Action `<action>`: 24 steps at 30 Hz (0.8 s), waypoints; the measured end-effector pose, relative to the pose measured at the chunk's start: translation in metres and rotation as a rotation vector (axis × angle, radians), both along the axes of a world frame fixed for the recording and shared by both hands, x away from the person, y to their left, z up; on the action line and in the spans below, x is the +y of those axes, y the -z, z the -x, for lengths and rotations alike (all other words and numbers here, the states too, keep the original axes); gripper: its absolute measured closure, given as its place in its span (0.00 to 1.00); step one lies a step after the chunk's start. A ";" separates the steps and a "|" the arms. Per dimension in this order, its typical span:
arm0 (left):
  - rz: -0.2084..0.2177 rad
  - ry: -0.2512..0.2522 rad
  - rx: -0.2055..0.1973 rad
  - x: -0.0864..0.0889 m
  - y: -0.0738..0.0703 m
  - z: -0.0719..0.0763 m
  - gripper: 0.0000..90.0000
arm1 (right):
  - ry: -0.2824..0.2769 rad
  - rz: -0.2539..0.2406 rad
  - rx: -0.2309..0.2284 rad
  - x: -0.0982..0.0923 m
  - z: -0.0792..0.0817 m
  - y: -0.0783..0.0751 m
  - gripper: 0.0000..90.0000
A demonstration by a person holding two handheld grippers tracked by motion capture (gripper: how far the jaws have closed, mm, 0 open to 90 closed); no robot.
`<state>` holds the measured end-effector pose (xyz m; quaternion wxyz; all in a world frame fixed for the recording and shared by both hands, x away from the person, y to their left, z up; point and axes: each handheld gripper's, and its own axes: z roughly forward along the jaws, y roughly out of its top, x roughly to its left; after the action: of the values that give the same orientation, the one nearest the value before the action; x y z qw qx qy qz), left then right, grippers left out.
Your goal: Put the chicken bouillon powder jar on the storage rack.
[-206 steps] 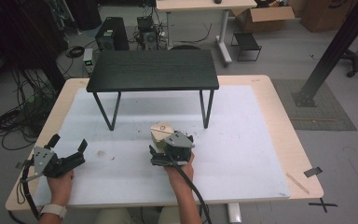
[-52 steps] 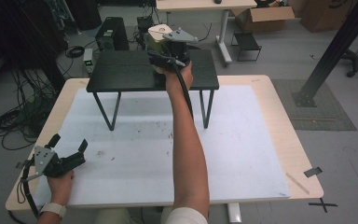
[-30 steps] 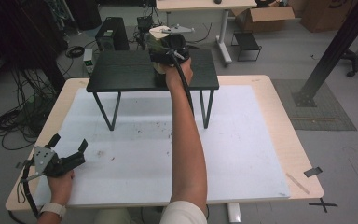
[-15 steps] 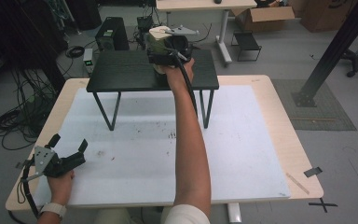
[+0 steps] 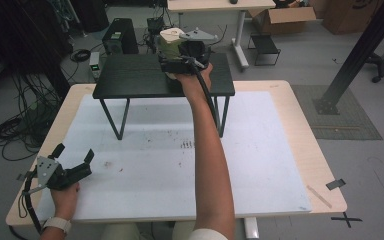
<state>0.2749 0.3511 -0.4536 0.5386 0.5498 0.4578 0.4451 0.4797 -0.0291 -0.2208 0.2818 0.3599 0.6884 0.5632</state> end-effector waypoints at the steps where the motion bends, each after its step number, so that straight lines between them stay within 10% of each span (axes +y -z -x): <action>1: 0.000 0.000 0.000 0.000 0.000 0.000 0.00 | 0.000 -0.001 -0.004 -0.001 0.002 -0.001 0.00; 24: -0.005 -0.001 0.003 0.000 0.000 0.000 0.00 | 0.034 -0.064 -0.150 -0.067 0.069 0.000 0.00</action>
<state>0.2749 0.3508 -0.4534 0.5364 0.5516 0.4578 0.4455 0.4106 -0.0964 -0.2207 0.3307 0.3372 0.6406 0.6055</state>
